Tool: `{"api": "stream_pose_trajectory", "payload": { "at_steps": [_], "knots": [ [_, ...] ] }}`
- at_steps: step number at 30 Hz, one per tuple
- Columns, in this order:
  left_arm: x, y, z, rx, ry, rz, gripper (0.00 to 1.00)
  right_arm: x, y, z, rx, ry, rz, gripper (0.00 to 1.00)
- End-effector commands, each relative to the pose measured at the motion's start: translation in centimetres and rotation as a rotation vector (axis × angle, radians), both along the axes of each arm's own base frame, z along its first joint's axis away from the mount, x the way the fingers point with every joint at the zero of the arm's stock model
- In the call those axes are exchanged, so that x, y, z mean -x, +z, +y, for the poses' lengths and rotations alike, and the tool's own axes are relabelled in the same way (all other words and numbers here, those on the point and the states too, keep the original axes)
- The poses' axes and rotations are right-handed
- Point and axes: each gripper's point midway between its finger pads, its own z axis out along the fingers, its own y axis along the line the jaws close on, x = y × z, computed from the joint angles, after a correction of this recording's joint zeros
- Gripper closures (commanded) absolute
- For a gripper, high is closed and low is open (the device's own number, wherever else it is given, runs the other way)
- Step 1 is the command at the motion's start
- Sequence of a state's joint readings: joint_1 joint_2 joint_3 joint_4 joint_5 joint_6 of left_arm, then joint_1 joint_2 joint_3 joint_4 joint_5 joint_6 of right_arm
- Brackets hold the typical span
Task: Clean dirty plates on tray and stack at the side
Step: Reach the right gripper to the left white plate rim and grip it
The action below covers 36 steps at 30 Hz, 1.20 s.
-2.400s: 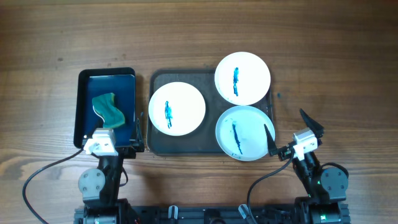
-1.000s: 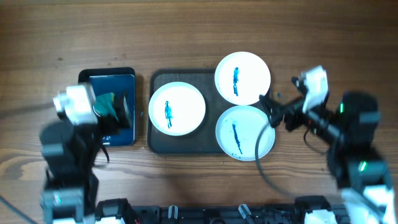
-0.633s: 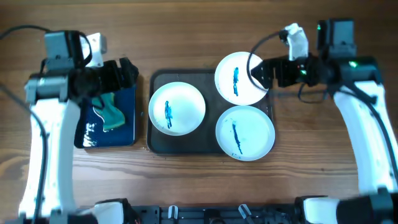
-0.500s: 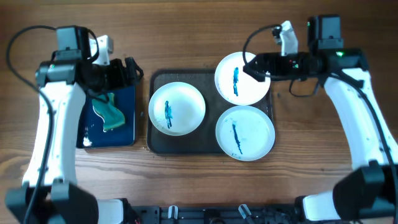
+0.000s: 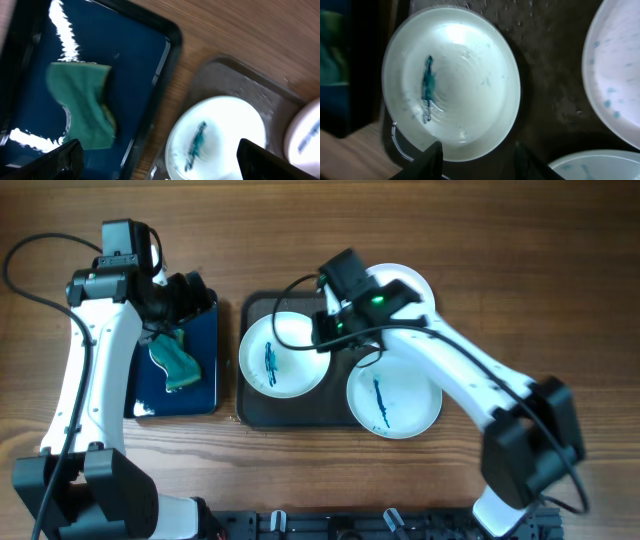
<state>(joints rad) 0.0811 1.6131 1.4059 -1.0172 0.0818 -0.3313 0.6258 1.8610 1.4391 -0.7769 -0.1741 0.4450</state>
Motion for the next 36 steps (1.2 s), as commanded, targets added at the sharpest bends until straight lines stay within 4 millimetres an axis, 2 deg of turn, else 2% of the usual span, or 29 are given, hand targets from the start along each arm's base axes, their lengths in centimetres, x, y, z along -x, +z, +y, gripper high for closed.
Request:
{"api": "stream_pose_trajectory", "payload": {
  "at_steps": [1,3,7,9,11,13,17,20,22,23,25,27,33,36],
  "knots": [
    [-0.2,0.8,1.5,-0.063,0.078,-0.013,0.05,-0.9,-3.2,-0.5,0.077,-0.115,0.034,0.66],
    [0.0,0.7,1.8,-0.079,0.084,-0.004,0.05,-1.1,-4.7,-1.0,0.121,-0.136,0.043,0.68],
    [0.1,0.7,2.0,-0.091,0.088,-0.001,0.05,-1.3,-6.3,-1.0,0.136,-0.152,0.062,0.71],
    [0.1,0.7,2.2,-0.101,0.092,0.000,0.05,-1.3,-6.8,-0.7,0.125,-0.152,0.072,0.73],
    [-0.1,0.6,2.3,-0.101,0.114,-0.001,0.06,-1.5,-7.6,0.0,0.090,-0.193,0.093,0.79],
    [-0.4,0.3,2.4,-0.097,0.133,-0.003,0.06,-1.3,-8.6,0.3,0.078,-0.207,0.125,0.80],
    [-0.5,-0.6,2.4,-0.095,0.137,0.020,0.06,-1.3,-8.9,0.3,0.083,-0.208,0.130,0.81],
    [-0.8,-1.4,2.4,-0.095,0.136,0.038,0.05,-1.8,-8.2,0.9,0.060,-0.171,0.101,0.82],
    [-1.0,-1.5,2.4,-0.094,0.136,0.035,0.06,-2.2,-6.6,1.9,0.029,-0.117,0.088,0.82],
    [-1.3,-1.4,2.3,-0.087,0.134,0.019,0.05,-2.8,-4.6,2.0,0.033,-0.093,0.060,0.79],
    [-1.5,-1.3,2.0,-0.068,0.127,0.012,0.04,-3.4,-3.0,1.1,0.089,-0.096,0.020,0.76],
    [-1.6,-1.3,1.9,-0.062,0.125,0.010,0.03,-3.7,-3.0,-0.4,0.164,-0.124,0.002,0.75],
    [-1.5,-1.4,1.9,-0.063,0.125,0.013,0.01,-3.4,-7.1,-2.1,0.239,-0.138,0.068,0.72],
    [-1.5,-1.4,1.9,-0.063,0.125,0.014,0.00,-3.0,-8.1,-1.5,0.187,-0.084,0.119,0.73]
  ]
}}
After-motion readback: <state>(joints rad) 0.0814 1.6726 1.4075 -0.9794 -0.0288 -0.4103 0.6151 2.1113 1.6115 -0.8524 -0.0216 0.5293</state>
